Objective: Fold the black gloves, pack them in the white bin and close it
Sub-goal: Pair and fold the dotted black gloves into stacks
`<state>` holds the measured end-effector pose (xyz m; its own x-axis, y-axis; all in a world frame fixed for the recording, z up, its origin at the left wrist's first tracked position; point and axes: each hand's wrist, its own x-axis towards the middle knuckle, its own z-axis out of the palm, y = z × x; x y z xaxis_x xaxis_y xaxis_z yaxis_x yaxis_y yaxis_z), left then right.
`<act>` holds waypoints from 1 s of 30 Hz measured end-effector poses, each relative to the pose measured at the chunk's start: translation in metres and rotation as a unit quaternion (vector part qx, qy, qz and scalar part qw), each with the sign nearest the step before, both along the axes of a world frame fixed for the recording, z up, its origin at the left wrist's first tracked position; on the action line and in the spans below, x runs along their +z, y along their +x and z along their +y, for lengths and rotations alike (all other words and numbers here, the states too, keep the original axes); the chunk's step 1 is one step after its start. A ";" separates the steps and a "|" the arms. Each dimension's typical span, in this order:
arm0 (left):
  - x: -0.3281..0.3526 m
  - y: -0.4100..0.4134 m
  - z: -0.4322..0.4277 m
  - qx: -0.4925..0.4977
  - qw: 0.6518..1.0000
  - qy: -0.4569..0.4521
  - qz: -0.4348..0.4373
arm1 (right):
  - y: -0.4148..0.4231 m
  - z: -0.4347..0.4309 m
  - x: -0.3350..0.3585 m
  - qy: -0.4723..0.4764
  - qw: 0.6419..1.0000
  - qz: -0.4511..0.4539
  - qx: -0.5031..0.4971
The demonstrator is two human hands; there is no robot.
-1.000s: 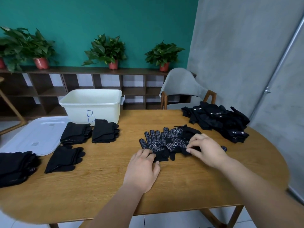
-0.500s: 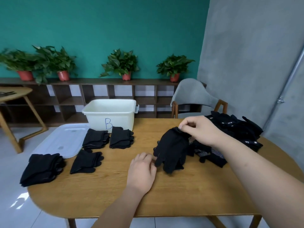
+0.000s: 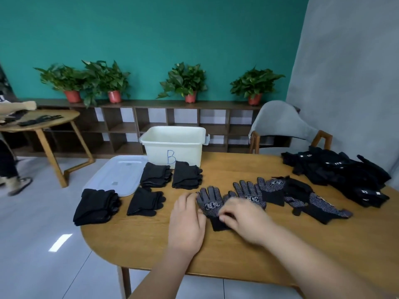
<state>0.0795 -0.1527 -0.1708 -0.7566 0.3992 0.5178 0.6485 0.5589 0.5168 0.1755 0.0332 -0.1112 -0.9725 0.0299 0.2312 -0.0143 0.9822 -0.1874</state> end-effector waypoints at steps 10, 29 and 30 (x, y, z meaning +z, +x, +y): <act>-0.009 0.003 0.005 -0.079 0.982 -0.159 0.059 | 0.016 0.023 -0.061 -0.011 0.979 0.029 -0.201; 0.004 -0.003 0.013 -0.106 0.906 -0.404 -0.066 | 0.032 0.004 -0.058 0.008 0.972 -0.142 -0.188; 0.005 -0.002 0.011 -0.109 0.911 -0.393 -0.066 | 0.036 0.001 -0.058 0.006 0.972 -0.135 -0.192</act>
<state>0.0772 -0.1419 -0.1655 -0.6496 0.7558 -0.0818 0.7499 0.6548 0.0943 0.2111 0.0343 -0.1691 -0.9150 0.4024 -0.0287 0.4028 0.9072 -0.1216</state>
